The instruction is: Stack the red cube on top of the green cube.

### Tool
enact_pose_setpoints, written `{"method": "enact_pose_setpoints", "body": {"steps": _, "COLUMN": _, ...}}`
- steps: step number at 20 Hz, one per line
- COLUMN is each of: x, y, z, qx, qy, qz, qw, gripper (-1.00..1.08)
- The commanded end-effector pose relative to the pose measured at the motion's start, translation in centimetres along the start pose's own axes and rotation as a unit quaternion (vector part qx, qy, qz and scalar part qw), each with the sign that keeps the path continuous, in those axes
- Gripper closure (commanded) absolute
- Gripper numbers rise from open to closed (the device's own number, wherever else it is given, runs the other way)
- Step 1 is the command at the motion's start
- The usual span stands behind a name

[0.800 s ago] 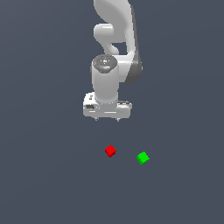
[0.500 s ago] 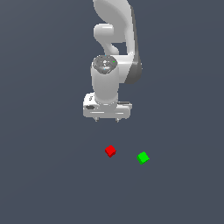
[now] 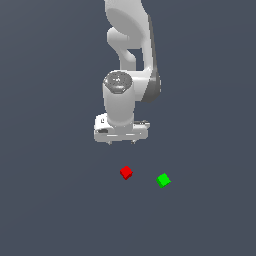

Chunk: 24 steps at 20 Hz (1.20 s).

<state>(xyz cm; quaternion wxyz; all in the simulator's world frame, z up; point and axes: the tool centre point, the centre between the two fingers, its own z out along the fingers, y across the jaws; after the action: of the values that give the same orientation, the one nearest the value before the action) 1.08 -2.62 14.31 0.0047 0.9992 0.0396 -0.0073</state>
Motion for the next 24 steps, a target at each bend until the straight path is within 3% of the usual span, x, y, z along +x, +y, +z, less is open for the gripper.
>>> {"method": "enact_pose_setpoints", "body": {"steps": 1, "x": 0.7, "y": 0.1, "z": 0.7, "qx": 0.0, "qy": 0.001, "qz": -0.024, "qw": 0.9997, "gripper": -0.92}}
{"method": "enact_pose_setpoints", "body": {"steps": 8, "x": 3.7, "y": 0.2, "z": 3.1, "qx": 0.001, "qy": 0.004, "qz": -0.119, "qw": 0.9929, "gripper": -0.92}}
{"method": "enact_pose_setpoints", "body": {"steps": 16, "x": 6.9, "y": -0.4, "z": 5.7, "qx": 0.002, "qy": 0.007, "qz": -0.219, "qw": 0.9756, "gripper": -0.92}}
{"method": "enact_pose_setpoints", "body": {"steps": 24, "x": 8.6, "y": -1.1, "z": 7.1, "qx": 0.002, "qy": 0.008, "qz": -0.275, "qw": 0.9615, "gripper": -0.92}}
